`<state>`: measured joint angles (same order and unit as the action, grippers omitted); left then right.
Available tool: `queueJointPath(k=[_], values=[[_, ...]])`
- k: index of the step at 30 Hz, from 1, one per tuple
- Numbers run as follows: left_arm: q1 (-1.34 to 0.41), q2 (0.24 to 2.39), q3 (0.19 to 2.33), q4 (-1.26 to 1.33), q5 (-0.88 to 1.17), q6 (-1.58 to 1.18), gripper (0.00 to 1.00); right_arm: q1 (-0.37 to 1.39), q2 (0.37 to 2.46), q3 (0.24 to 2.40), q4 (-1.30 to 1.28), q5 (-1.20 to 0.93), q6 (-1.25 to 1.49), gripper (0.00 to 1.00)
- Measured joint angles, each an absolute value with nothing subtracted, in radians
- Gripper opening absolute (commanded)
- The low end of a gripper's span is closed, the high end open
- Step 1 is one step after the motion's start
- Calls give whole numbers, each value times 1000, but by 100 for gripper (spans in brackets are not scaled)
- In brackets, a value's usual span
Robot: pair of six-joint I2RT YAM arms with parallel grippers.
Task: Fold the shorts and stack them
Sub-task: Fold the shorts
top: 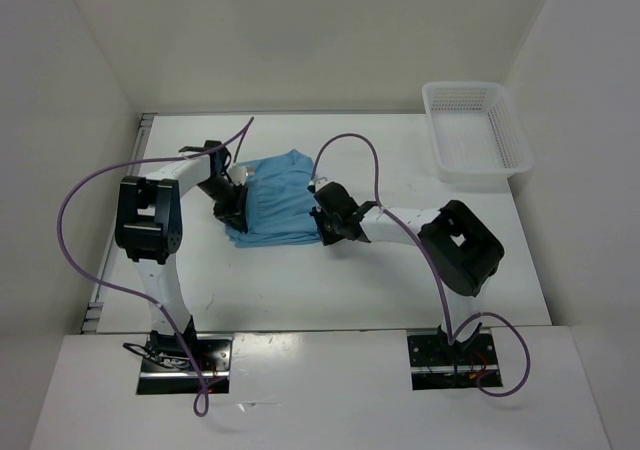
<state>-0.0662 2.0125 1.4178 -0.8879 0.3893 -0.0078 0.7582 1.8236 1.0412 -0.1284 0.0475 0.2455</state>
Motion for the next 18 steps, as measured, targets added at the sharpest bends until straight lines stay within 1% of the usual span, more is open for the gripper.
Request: queueJointPath(k=[2, 3, 4, 5, 6, 7, 8, 11, 13, 15, 17, 18], values=[[-66, 2012, 1415, -886, 389, -8, 12, 758, 1822, 1036, -120, 46, 245, 0], [-66, 2012, 1413, -884, 390, -8, 12, 758, 1819, 1032, -116, 46, 242, 9], [-66, 2012, 1412, -883, 390, -9, 25, 758, 1813, 1022, -111, 43, 238, 21], [-66, 2012, 1411, -882, 390, -7, 34, 758, 1806, 1015, -112, 38, 237, 36], [-66, 2011, 1409, -881, 391, -8, 40, 758, 1797, 1008, -114, 25, 224, 51], [-66, 2008, 1406, -881, 396, -10, 44, 758, 1789, 1005, -120, 14, 218, 63], [-66, 2001, 1402, -882, 399, -11, 50, 758, 1781, 1002, -129, -2, 203, 65], [-68, 1963, 1400, -891, 396, -5, 58, 750, 1737, 997, -165, -70, 162, 74], [-65, 1931, 1411, -905, 395, -4, 60, 738, 1679, 992, -181, -134, 137, 78], [-59, 1899, 1446, -927, 403, -4, 65, 707, 1612, 992, -171, -199, 125, 78], [-45, 1879, 1501, -939, 423, -3, 68, 655, 1558, 993, -141, -246, 135, 78], [-35, 1872, 1527, -932, 427, -3, 69, 623, 1545, 999, -120, -269, 147, 76]])
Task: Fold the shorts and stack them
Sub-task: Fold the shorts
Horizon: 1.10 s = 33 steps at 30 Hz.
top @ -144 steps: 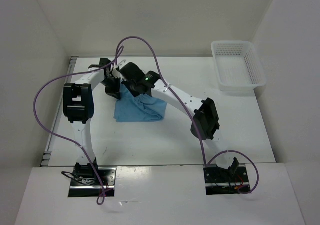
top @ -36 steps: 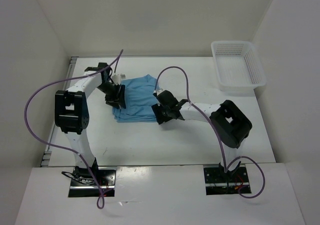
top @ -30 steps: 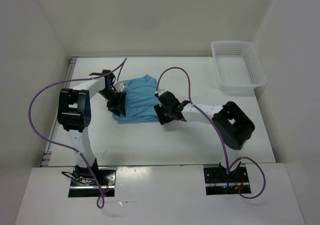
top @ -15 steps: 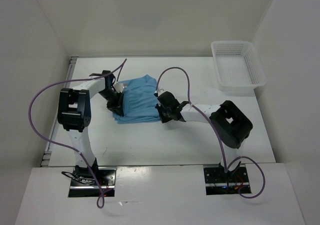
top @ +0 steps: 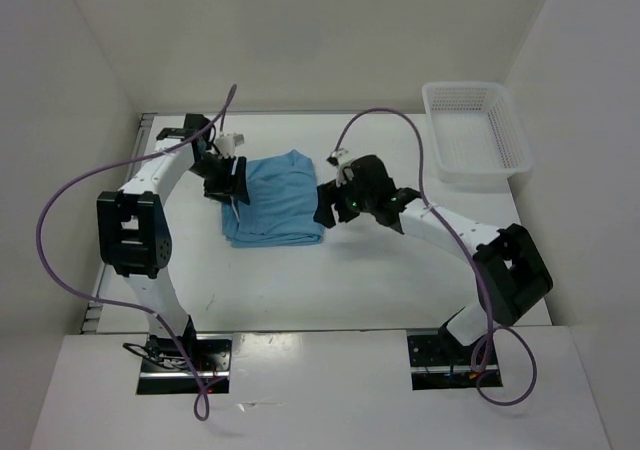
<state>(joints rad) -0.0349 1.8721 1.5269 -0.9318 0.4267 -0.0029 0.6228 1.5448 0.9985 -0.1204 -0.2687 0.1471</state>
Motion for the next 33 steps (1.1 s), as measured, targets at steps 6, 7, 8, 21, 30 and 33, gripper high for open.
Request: queueJointPath(k=[6, 7, 8, 21, 30, 33], values=[[-1, 1885, 1633, -842, 391, -4, 70, 472, 1683, 1112, -74, -320, 289, 66], [-1, 1903, 1655, -823, 382, -4, 70, 465, 1728, 1130, -73, -335, 308, 66], [-2, 1928, 1681, -801, 374, -4, 71, 462, 1774, 1139, -75, -351, 330, 66], [-9, 2167, 1712, -700, 294, -7, 50, 480, 1884, 1076, -89, -480, 456, 66], [-9, 2167, 1679, -688, 301, -6, 18, 485, 2022, 1182, -89, -620, 439, 28], [-9, 2168, 1679, -688, 316, -5, 13, 484, 2052, 1195, -91, -651, 434, 10]])
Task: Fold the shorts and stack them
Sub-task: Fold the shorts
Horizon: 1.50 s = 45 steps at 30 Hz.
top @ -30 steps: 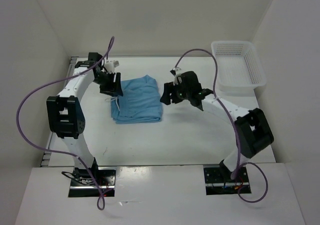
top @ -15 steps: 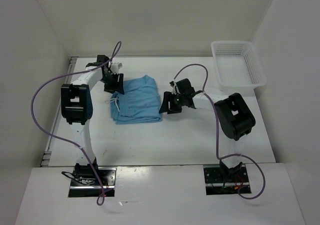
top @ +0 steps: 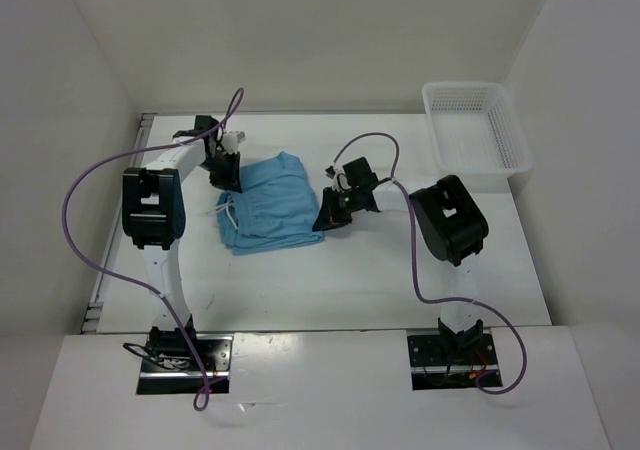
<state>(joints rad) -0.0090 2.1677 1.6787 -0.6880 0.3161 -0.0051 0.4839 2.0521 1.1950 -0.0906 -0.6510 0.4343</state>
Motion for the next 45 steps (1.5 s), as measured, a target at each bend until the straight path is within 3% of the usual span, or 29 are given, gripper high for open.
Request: queueJointPath(k=[2, 12, 23, 25, 26, 27, 28, 29, 30, 31, 32, 33, 34, 37, 45], values=[[-9, 2168, 1679, -687, 324, -4, 8, 484, 2054, 1196, -92, -655, 431, 4], [-26, 2169, 1684, -675, 404, -6, 1, 424, 1937, 1045, -99, -627, 421, 3], [-160, 2175, 1725, -596, 464, -5, 5, 390, 1772, 924, -208, -485, 387, 4], [-166, 2182, 1754, -587, 473, -6, 11, 386, 1746, 908, -222, -461, 384, 17], [-167, 2189, 1770, -584, 477, -6, 17, 381, 1733, 902, -230, -451, 384, 28], [-170, 2199, 1790, -583, 481, -6, 21, 376, 1722, 896, -234, -440, 384, 49], [-171, 2209, 1808, -579, 483, -4, 24, 368, 1715, 893, -239, -429, 384, 57], [-173, 2220, 1823, -570, 485, -5, 38, 358, 1707, 891, -245, -431, 383, 62], [-173, 2225, 1828, -563, 485, -2, 49, 351, 1695, 891, -248, -428, 382, 73], [-173, 2226, 1828, -560, 485, 0, 54, 344, 1686, 891, -256, -423, 379, 83], [-173, 2226, 1826, -559, 484, -4, 57, 339, 1674, 891, -261, -421, 374, 85], [-173, 2226, 1820, -554, 481, -6, 60, 337, 1663, 892, -267, -412, 361, 100], [-173, 2223, 1811, -544, 479, -5, 66, 335, 1652, 892, -279, -397, 353, 100], [-171, 2200, 1761, -530, 469, -6, 68, 329, 1616, 906, -338, -347, 315, 100], [-75, 2040, 1687, -509, 432, -4, 100, 303, 1414, 1051, -466, -120, 258, 100]])
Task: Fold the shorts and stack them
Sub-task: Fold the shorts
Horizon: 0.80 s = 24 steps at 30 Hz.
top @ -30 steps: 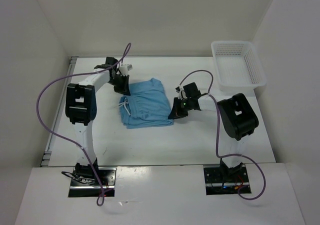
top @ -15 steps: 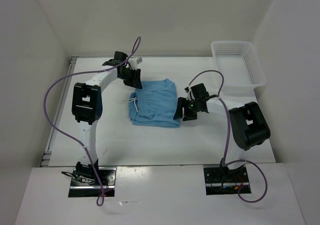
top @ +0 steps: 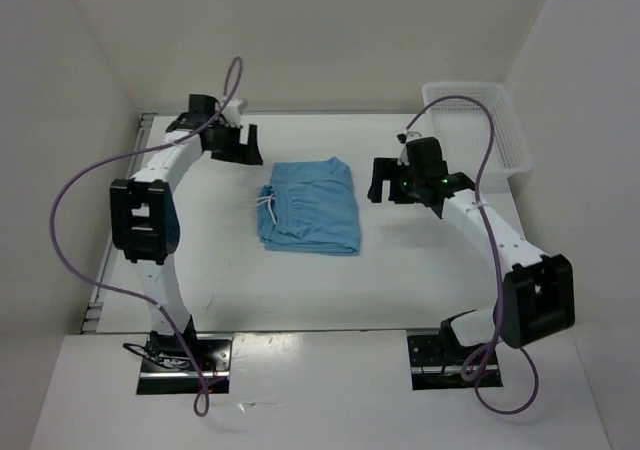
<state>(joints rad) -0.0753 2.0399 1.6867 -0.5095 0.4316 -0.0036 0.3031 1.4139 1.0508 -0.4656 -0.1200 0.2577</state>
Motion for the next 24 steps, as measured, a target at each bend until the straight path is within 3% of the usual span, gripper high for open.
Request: queueJointPath(k=[5, 11, 16, 24], values=[[97, 1861, 1661, -471, 322, -5, 100, 299, 1258, 1092, -466, 51, 244, 100], [251, 1694, 1525, -387, 195, -4, 100, 242, 1220, 1110, -469, 184, 220, 100], [317, 1670, 1414, -382, 109, -4, 100, 157, 1214, 1110, -483, 233, 181, 100], [410, 1670, 1386, -373, 135, -4, 100, 135, 1196, 1105, -488, 252, 138, 100]])
